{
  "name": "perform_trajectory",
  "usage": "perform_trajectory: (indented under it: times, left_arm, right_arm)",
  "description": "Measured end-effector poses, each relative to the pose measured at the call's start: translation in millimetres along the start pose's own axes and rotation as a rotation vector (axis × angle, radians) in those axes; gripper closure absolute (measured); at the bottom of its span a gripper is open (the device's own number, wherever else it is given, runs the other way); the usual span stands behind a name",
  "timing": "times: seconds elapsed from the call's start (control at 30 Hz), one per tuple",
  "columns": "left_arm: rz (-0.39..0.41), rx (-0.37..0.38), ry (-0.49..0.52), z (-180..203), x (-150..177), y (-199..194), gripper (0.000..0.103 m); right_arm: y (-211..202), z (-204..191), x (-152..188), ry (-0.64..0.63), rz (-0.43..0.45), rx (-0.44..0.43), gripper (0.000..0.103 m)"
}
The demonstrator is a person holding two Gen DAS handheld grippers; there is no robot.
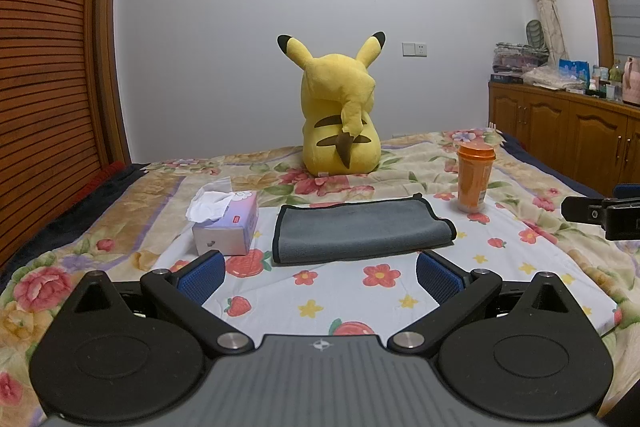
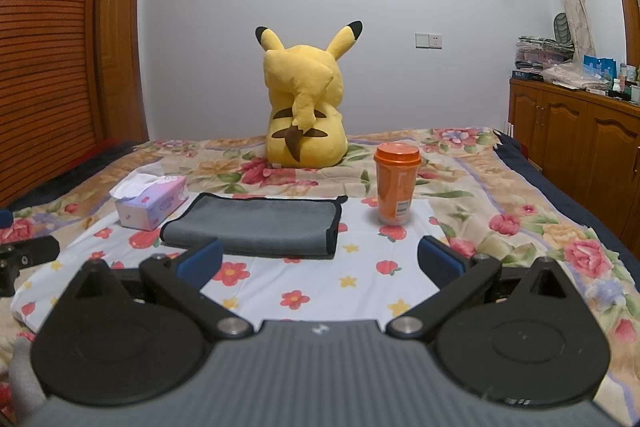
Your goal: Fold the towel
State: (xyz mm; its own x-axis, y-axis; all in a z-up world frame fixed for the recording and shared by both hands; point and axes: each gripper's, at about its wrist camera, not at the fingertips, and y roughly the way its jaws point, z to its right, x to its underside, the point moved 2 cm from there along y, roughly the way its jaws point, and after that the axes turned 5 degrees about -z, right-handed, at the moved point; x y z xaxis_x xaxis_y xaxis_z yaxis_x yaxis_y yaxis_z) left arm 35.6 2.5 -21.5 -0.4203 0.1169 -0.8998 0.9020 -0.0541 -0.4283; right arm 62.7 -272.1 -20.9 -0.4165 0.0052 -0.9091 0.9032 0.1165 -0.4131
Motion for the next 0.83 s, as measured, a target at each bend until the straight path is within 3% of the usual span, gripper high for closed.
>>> perform_trajectory:
  times: [0.83]
  left_arm:
    - [-0.004, 0.000, 0.005, -0.5, 2.5, 0.9, 0.000]
  right_arm:
    - [0.0, 0.0, 0.4, 0.000, 0.001, 0.000, 0.000]
